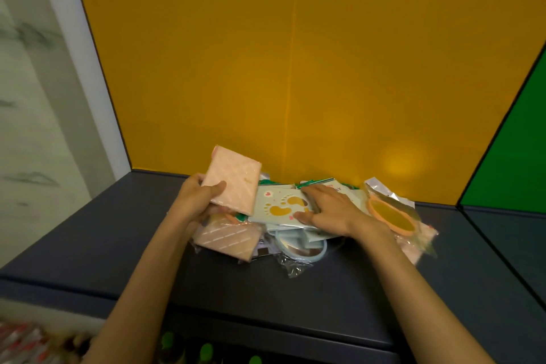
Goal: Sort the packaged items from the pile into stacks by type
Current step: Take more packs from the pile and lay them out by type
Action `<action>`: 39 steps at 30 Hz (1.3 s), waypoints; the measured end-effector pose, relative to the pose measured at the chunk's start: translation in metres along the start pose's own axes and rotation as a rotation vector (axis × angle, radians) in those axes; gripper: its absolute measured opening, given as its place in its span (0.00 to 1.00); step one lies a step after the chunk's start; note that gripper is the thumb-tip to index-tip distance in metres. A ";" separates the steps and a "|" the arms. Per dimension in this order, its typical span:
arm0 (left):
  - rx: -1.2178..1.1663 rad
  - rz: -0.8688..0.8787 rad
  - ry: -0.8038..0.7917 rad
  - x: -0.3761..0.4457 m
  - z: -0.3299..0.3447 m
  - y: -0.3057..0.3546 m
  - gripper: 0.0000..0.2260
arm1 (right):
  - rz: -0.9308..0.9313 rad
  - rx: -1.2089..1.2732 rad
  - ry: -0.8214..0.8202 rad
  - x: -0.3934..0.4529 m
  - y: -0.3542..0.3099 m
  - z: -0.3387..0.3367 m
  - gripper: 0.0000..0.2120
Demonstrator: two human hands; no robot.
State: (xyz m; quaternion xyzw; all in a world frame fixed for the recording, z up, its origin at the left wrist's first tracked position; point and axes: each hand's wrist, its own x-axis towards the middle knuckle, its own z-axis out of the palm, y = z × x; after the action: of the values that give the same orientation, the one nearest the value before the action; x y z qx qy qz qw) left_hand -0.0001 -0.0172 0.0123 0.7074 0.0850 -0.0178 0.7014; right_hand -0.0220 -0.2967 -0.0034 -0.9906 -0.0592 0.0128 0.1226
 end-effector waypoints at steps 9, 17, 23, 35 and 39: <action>-0.102 0.105 -0.001 -0.009 -0.020 -0.011 0.10 | 0.214 0.086 0.168 -0.002 -0.012 -0.010 0.42; -0.183 0.124 -0.091 -0.015 -0.009 -0.008 0.12 | 0.405 0.994 0.290 -0.028 -0.017 -0.019 0.15; -0.184 0.085 -0.226 -0.022 0.027 -0.012 0.16 | 0.479 1.297 0.410 -0.077 -0.003 -0.032 0.03; -0.183 0.058 -0.558 -0.113 0.186 -0.008 0.13 | 0.596 1.328 0.713 -0.230 0.117 -0.060 0.09; -0.118 0.058 -0.623 -0.165 0.253 -0.016 0.13 | 0.643 1.355 0.798 -0.297 0.169 -0.064 0.08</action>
State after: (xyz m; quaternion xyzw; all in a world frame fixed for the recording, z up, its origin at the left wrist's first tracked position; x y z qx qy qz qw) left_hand -0.1415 -0.2848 0.0169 0.6281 -0.1532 -0.2085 0.7339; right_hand -0.2954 -0.5106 0.0202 -0.6023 0.2933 -0.2707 0.6914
